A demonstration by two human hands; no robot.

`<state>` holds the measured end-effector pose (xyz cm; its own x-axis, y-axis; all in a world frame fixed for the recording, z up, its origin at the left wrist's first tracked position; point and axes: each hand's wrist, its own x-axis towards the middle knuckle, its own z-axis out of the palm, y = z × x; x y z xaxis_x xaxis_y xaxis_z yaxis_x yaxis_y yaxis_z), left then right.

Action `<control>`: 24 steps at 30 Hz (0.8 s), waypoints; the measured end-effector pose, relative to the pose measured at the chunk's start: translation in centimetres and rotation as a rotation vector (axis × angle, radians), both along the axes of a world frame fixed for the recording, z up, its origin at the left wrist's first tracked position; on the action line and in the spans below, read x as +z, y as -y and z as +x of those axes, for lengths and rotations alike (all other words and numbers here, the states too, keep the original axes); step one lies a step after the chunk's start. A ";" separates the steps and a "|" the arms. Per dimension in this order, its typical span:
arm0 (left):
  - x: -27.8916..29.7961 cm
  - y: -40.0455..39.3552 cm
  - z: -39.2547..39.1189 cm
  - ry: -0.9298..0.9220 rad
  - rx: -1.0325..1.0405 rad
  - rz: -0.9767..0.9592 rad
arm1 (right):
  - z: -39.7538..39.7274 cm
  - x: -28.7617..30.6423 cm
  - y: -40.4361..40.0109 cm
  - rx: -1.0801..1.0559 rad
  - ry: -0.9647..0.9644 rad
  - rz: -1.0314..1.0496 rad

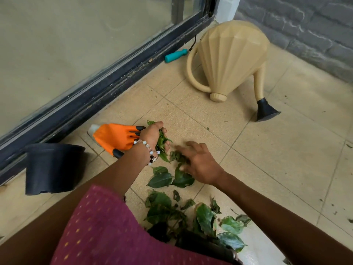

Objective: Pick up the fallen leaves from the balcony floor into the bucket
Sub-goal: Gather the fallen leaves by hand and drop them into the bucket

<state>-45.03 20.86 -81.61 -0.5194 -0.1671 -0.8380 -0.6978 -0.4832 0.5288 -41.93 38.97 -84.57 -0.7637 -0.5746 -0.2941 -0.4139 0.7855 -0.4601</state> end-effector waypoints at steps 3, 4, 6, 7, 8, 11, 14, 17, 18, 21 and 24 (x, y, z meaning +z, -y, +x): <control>0.0 -0.2 0.0 0.000 0.024 0.006 | 1.0 -0.1 0.5 0.190 -0.042 0.226; 0.0 -0.2 0.1 -0.005 0.035 0.001 | 1.3 -0.4 0.5 0.222 -0.072 0.248; -0.1 -0.3 0.1 -0.022 0.049 -0.011 | 1.7 -1.1 0.2 0.229 -0.134 0.188; -0.1 -0.3 0.2 -0.032 0.055 -0.012 | 1.9 -1.4 0.0 0.233 -0.174 0.130; -0.2 -0.4 0.2 -0.042 0.059 -0.011 | 2.0 -1.6 -0.1 0.258 -0.219 0.082; -0.3 -0.4 0.4 -0.055 0.021 -0.035 | 1.7 -2.4 -1.0 0.251 -0.329 -0.051; -0.9 -0.2 0.8 -0.034 -0.119 -0.059 | 0.3 -1.1 -1.2 0.002 -0.240 -0.235; -0.9 -0.5 1.2 -0.008 -0.233 -0.066 | -1.7 1.4 -0.8 -0.444 0.021 -0.510; -0.7 -0.8 1.2 -0.015 -0.241 -0.064 | -2.2 2.3 -0.5 -0.537 0.084 -0.587; -0.5 -1.5 0.7 -0.035 -0.279 -0.033 | -2.6 3.6 0.9 -0.570 0.078 -0.624; -0.6 -2.1 0.7 -0.024 -0.347 -0.058 | -1.5 3.6 2.2 -0.437 -0.007 -0.572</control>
